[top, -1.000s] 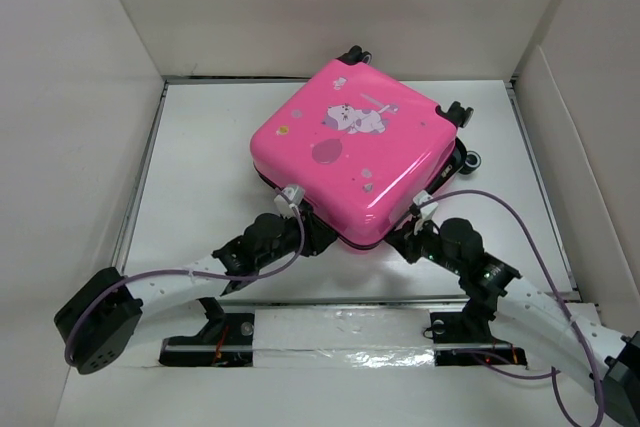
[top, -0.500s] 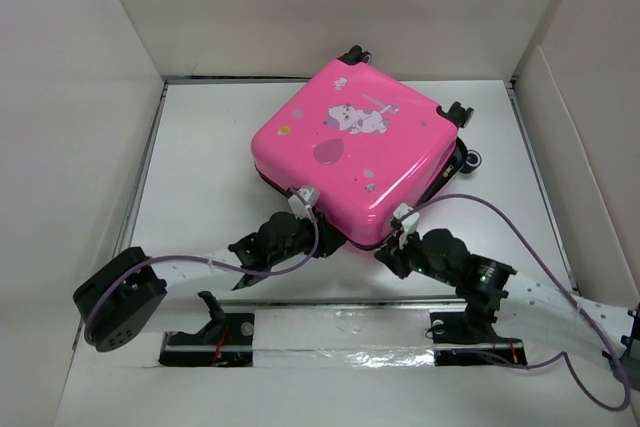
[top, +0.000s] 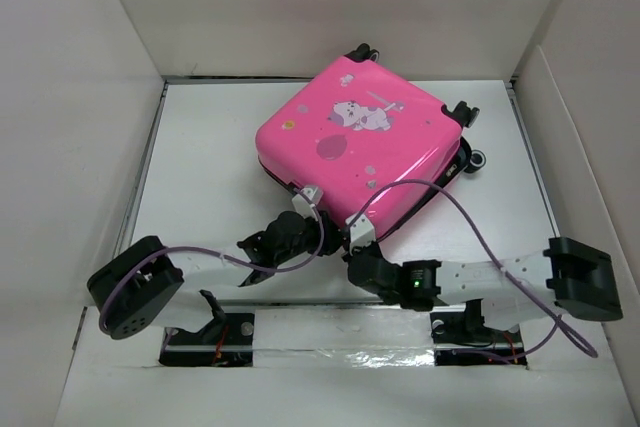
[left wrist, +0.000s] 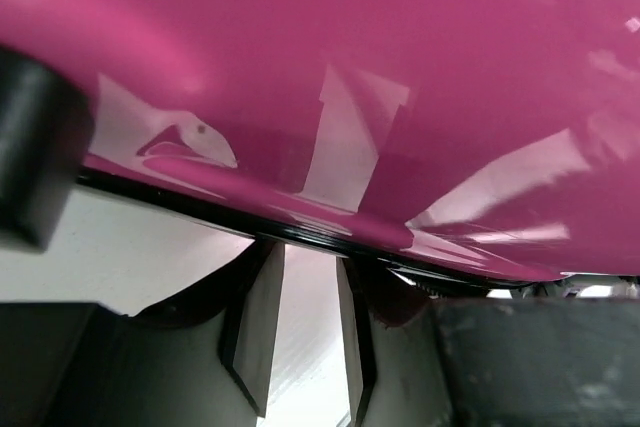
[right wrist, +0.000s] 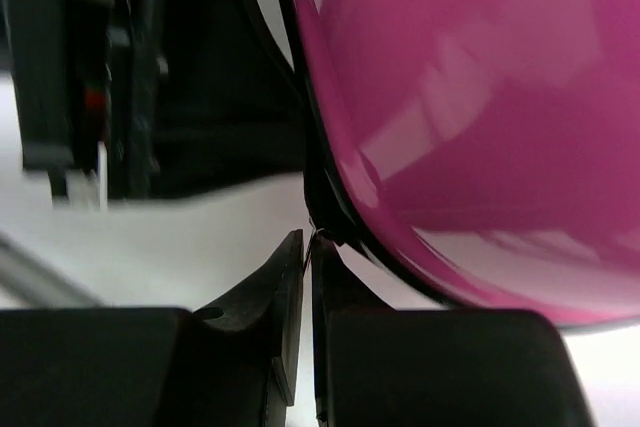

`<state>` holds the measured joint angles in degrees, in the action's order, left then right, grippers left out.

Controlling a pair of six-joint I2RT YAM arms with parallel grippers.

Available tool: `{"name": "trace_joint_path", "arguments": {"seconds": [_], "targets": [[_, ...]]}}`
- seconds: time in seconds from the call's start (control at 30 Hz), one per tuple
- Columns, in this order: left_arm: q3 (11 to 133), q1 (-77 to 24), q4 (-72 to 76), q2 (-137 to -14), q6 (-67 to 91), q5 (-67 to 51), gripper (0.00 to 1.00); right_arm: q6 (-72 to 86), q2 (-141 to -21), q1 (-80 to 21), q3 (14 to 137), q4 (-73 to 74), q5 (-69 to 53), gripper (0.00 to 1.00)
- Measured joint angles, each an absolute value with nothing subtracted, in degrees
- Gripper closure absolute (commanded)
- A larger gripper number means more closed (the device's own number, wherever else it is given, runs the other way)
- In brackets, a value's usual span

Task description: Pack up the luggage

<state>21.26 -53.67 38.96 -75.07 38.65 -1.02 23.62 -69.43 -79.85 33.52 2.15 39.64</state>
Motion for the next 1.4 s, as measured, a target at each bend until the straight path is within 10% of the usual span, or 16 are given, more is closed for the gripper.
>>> {"name": "trace_joint_path", "arguments": {"seconds": [0.27,0.73,1.07,1.2,1.33,1.4], "targets": [[21.34,-50.78,29.76,-69.04,37.91,5.26,0.41,22.35,-77.17,-80.31,37.01,-8.14,44.84,1.0],[22.2,-21.78,21.8,-43.03,41.45,15.31,0.41,22.04,-86.02,-78.02,40.97,-21.96,37.04,1.0],[42.96,-6.02,29.23,-67.33,49.15,5.98,0.34,22.26,-74.5,-78.52,32.6,-19.66,29.56,1.0],[53.43,-2.26,30.5,-80.49,50.5,-0.34,0.35,22.68,-72.71,-79.42,32.36,-17.02,26.35,0.3],[58.54,-1.87,28.69,-89.71,50.39,-3.53,0.37,23.35,-67.46,-81.93,32.49,-9.23,24.38,0.3],[61.21,-1.83,26.81,-93.65,49.69,-5.02,0.38,25.15,-62.52,-81.65,32.45,-3.88,25.87,0.49]]}}
